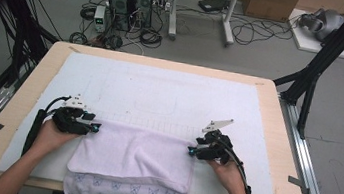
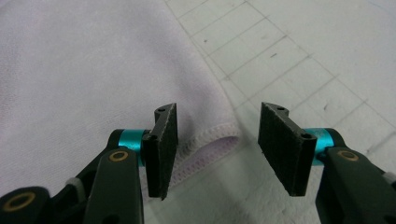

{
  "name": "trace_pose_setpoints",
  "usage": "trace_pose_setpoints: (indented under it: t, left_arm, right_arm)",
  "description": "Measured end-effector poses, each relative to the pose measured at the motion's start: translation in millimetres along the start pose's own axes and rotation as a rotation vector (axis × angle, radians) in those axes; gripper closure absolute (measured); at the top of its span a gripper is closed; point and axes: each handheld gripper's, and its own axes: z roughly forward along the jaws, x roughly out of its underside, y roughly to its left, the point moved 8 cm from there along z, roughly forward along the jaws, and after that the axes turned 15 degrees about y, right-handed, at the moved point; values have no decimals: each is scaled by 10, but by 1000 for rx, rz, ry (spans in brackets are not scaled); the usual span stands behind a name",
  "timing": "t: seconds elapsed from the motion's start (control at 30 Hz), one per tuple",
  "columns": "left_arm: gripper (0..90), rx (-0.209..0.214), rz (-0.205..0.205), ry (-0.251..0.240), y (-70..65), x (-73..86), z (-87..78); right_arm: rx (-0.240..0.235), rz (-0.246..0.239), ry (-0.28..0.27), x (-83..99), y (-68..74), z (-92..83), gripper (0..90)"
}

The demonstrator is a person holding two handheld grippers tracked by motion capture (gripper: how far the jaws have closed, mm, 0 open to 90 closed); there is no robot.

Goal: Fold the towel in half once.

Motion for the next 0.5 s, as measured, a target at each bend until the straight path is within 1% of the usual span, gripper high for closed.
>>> trace_pose_setpoints:
  t: [0.07,0.1,0.13,0.17,0.2,0.23,0.27,0.3,0.37,0.5]
  left_arm:
    - [553,5,1,3,-3,2,8]
    - [568,3,0,4,2,2,8]
    - [583,1,-8,4,13,-2,3]
    - [582,4,-16,1,22,-5,-8]
    - [570,1,-21,-3,33,-3,-17]
    - [551,-13,-27,-12,51,-7,-30]
    - [513,-33,-35,-18,78,-9,-49]
    - [475,-38,-44,-23,99,-7,-63]
    - [470,-23,-61,-25,120,5,-68]
    - [487,1,-42,32,126,50,-4]
  right_arm:
    - [1,4,0,-4,9,5,481]
    - [7,-5,-1,-6,6,5,495]
    - [6,-5,2,-3,15,3,525]
    - [5,-17,2,-6,22,2,545]
    - [2,-17,7,-3,39,0,549]
    - [9,-24,5,-7,39,3,549]
    - [9,-24,5,-7,41,3,549]
    - [8,-24,7,-6,38,3,549]
    - [4,-20,6,-6,40,2,549]
    - [0,-20,6,-9,41,4,548]
